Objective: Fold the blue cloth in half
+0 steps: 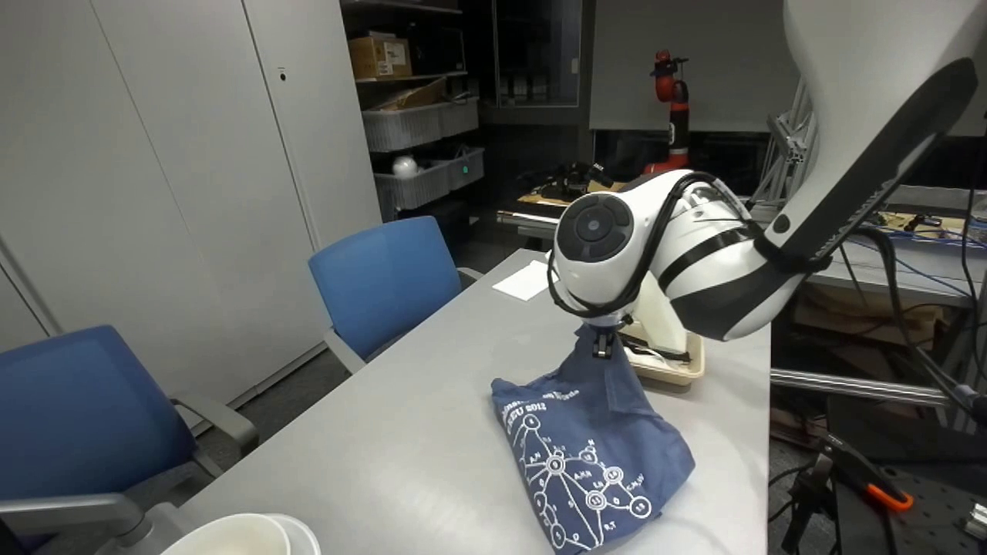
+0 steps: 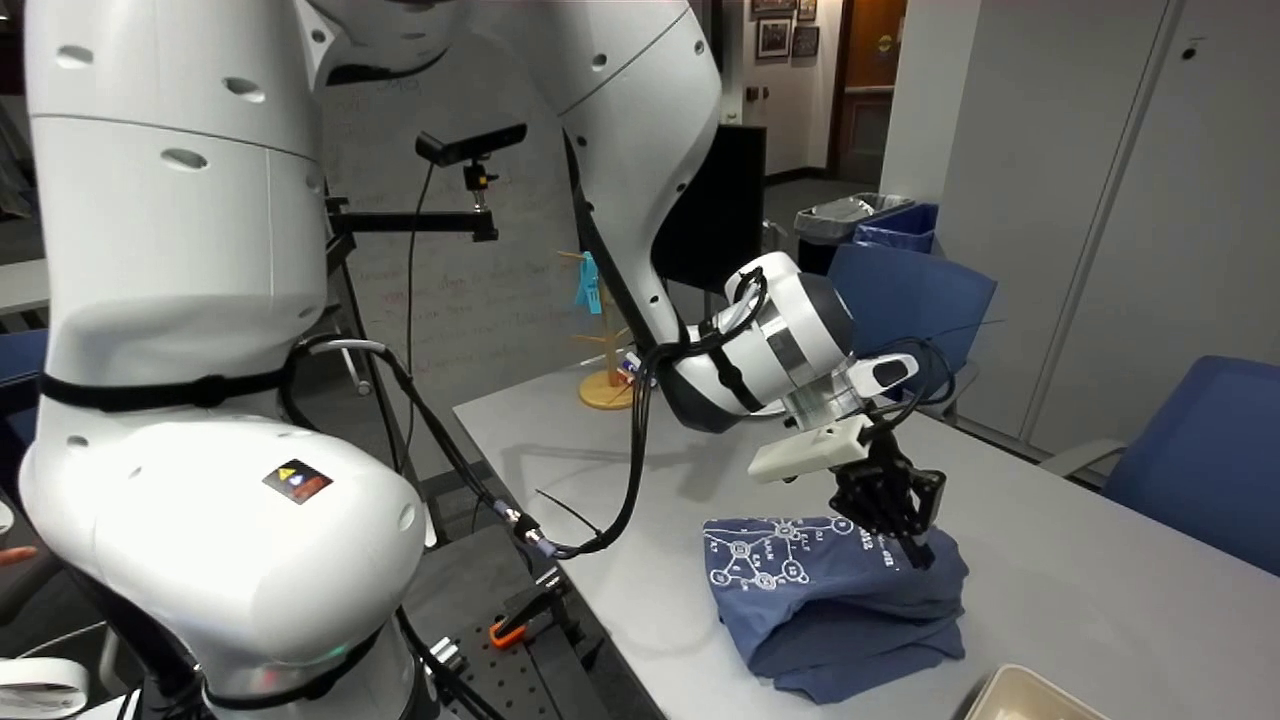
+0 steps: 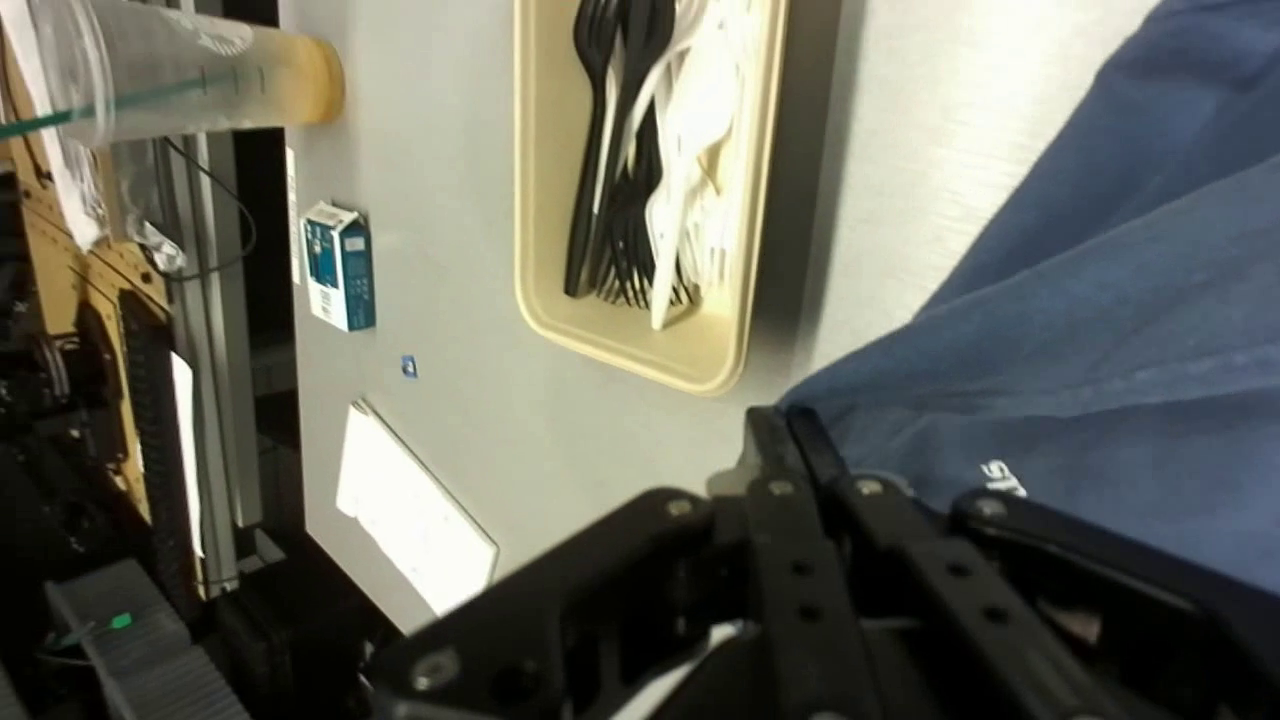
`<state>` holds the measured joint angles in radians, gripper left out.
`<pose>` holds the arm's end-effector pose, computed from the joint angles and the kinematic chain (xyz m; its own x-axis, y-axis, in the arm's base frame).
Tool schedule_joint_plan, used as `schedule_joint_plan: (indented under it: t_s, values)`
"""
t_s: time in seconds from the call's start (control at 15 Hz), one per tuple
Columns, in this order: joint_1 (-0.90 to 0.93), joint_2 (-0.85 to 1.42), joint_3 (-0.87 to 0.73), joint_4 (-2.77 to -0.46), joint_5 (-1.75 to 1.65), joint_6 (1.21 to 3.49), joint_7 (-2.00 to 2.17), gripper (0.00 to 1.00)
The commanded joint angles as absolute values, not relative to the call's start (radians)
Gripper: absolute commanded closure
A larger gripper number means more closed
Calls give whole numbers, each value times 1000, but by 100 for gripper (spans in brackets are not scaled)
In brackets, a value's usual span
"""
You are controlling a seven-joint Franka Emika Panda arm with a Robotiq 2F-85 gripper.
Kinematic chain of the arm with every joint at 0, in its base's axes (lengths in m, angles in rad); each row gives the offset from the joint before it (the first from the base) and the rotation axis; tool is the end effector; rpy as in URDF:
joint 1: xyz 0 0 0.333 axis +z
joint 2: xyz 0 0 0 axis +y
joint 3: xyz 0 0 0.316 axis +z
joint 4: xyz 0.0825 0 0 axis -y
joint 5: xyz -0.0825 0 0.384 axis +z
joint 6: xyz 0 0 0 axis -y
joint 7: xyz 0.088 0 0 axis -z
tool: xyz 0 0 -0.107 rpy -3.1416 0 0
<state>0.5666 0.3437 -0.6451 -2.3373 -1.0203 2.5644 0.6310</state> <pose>0.5051 -0.0376 0.2083 0.9745 0.2242 -0.0065 0.1736 -0.7357 0.6547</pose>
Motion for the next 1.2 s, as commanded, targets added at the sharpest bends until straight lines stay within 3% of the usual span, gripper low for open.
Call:
schedule_joint_plan:
  t_s: [0.0, 0.6, 0.73, 1.13]
  values:
    - [369, 216, -473, -2396, -1103, 2465, 705, 72]
    - [64, 155, -168, -2430, -984, 2563, 681, 5]
    - [49, 175, -136, -2416, -937, 2657, 697, 0]
    - [81, 247, -174, -2376, -955, 2893, 964, 0]
